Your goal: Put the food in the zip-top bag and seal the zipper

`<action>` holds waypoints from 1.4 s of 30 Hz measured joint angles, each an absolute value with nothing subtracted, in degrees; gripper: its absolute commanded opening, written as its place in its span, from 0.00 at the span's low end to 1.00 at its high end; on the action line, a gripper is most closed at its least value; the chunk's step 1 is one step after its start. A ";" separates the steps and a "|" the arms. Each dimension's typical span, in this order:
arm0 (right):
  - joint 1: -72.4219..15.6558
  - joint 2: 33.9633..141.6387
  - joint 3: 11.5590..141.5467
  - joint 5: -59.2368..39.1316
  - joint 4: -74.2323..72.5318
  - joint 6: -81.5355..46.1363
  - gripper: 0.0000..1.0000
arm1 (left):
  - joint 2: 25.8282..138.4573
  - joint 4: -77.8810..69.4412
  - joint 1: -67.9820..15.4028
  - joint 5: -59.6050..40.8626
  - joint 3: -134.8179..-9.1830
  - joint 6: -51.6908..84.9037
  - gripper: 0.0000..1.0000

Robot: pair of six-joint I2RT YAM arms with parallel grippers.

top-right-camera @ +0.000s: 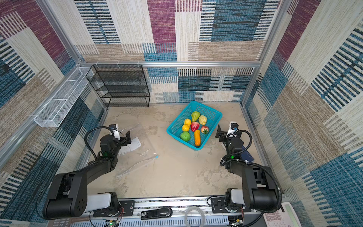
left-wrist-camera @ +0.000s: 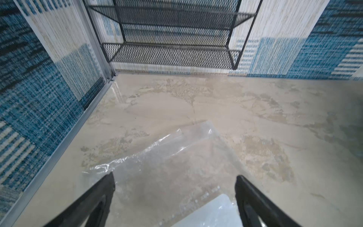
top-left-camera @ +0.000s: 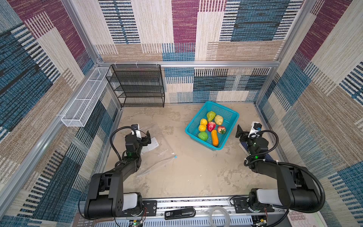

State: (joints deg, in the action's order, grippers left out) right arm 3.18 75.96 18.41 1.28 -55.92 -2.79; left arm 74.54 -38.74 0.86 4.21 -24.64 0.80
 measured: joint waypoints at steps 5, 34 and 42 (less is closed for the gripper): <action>3.11 70.70 23.73 5.52 -44.75 -5.80 1.00 | 69.08 -31.97 -0.82 5.65 -27.70 4.27 0.98; -40.75 91.00 63.96 -18.02 1.98 -17.74 0.73 | 62.04 -9.61 -6.13 -6.04 -20.12 34.65 0.98; -47.42 105.47 73.21 -18.55 3.55 -17.76 0.66 | 59.51 -7.77 -4.16 -2.81 -19.09 36.53 0.99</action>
State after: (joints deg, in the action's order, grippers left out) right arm -47.42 105.47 73.21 -18.55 3.55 -17.76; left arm 59.51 -7.77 -4.16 -2.81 -19.09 36.53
